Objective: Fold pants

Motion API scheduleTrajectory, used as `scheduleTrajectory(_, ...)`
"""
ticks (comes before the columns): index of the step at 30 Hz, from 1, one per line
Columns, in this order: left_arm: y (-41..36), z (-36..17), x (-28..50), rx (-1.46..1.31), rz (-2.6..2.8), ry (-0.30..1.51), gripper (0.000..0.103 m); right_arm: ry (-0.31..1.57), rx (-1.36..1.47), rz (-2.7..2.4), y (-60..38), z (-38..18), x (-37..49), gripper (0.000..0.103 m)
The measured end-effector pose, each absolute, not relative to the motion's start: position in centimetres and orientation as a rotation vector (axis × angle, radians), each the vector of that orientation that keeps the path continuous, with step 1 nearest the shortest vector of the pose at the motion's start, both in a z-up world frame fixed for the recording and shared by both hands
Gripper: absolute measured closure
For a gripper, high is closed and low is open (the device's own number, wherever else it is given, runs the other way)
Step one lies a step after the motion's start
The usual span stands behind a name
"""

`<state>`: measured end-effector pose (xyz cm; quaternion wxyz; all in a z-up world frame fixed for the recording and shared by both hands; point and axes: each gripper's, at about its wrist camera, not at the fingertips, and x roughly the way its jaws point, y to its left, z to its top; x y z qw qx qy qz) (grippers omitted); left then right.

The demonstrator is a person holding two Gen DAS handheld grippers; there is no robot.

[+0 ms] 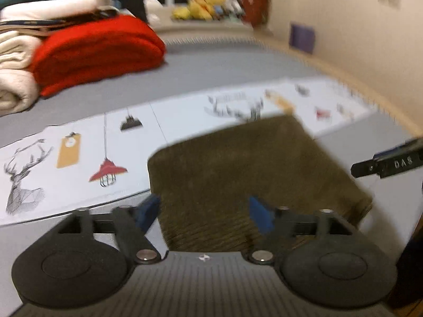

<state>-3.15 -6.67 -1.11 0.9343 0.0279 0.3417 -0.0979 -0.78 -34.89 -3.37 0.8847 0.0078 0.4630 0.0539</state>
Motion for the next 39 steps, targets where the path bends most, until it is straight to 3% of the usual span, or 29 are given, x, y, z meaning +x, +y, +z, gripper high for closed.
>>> scheduleTrajectory(4,-8.0,2.5,-7.1,0.022,-0.083,0.569,0.015,0.753,0.028,0.175,-34.8,1.3,-5.1,0.007)
scheduleTrajectory(7,-8.8,4.6,-10.4,-0.016,-0.053,0.495,0.009,0.624,0.0,0.208,-34.6,3.1,-8.7,0.002)
scheduleTrajectory(9,-9.4,5.5,-12.1,-0.055,-0.036,0.498,0.0,0.57,-0.007,0.224,-34.8,3.2,-10.9,0.001)
scheduleTrajectory(12,-10.0,5.1,-14.3,-0.109,-0.003,0.546,0.0,0.561,0.035,0.204,-35.6,1.3,-12.8,0.001)
scheduleTrajectory(19,-10.4,-1.5,-14.4,-0.109,0.092,0.761,0.0,0.687,0.08,0.145,-35.9,-1.3,-11.5,0.001)
scheduleTrajectory(28,-7.2,-3.8,-11.0,-0.19,0.147,0.807,0.0,0.77,0.024,0.104,-34.5,-3.3,-10.2,0.001)
scheduleTrajectory(39,-9.4,-4.5,-11.1,-0.122,0.07,0.801,0.0,0.803,-0.027,0.116,-34.3,-4.0,-10.4,0.001)
